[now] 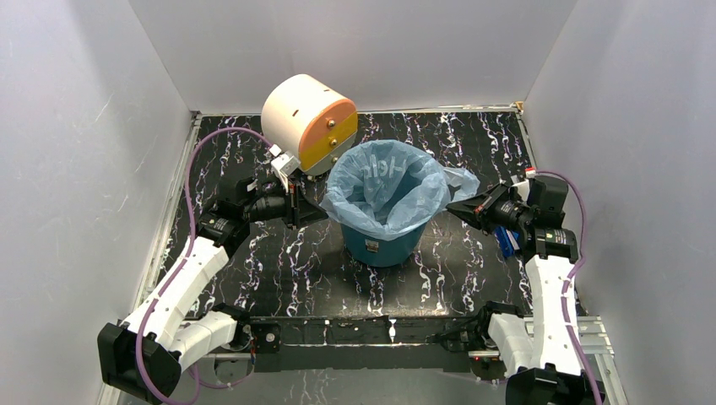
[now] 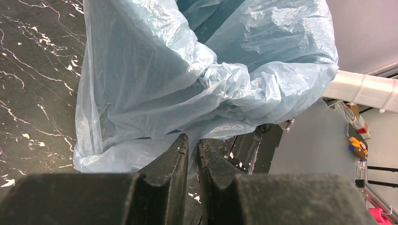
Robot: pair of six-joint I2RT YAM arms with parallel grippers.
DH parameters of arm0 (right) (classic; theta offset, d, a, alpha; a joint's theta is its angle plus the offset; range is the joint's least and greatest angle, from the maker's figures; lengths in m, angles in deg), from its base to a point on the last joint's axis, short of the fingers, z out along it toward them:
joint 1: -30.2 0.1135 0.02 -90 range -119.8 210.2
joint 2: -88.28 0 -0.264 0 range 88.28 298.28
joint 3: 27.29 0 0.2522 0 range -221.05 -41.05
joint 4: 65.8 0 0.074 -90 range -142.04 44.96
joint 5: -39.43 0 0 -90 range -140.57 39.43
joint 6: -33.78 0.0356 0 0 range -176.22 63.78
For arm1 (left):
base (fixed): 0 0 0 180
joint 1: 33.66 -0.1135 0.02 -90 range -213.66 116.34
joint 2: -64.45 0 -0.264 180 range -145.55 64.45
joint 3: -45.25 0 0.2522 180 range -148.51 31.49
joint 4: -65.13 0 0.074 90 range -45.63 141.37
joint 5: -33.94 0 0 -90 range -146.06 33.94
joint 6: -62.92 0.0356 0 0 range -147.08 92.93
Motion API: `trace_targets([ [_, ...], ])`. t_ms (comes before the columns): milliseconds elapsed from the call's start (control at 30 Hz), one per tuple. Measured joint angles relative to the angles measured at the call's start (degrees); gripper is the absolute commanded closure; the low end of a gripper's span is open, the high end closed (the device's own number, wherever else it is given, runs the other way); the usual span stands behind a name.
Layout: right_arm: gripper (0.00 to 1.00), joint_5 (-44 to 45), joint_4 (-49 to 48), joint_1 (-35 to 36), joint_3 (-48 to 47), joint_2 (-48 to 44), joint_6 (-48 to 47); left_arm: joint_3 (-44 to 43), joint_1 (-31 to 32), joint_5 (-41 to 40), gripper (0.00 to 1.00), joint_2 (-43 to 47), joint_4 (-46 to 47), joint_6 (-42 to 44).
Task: Put the trash bags into the trash bin
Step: Place the trash bag in the trash bin.
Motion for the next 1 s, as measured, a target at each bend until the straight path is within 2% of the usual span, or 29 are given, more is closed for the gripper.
trace_targets([
  [267,1.00,-2.10,-1.14,0.20,4.20,2.97,-2.45,1.99,0.00,0.76,1.00,0.00,0.17,-0.39],
  [533,1.00,-2.71,-0.94,0.22,4.90,4.42,-5.79,3.23,0.31,3.61,1.00,0.02,0.02,-0.42],
  [700,0.99,0.31,0.61,0.22,4.81,4.42,-8.76,3.26,0.52,2.99,1.00,0.04,-0.74,0.72],
  [833,0.84,1.42,0.76,0.22,5.16,4.44,-10.12,4.31,0.70,1.79,1.00,-0.04,-1.90,1.92],
  [1000,0.71,1.64,1.14,0.22,6.12,5.55,-11.87,6.21,0.90,-2.27,1.00,-0.15,-3.56,3.04],
])
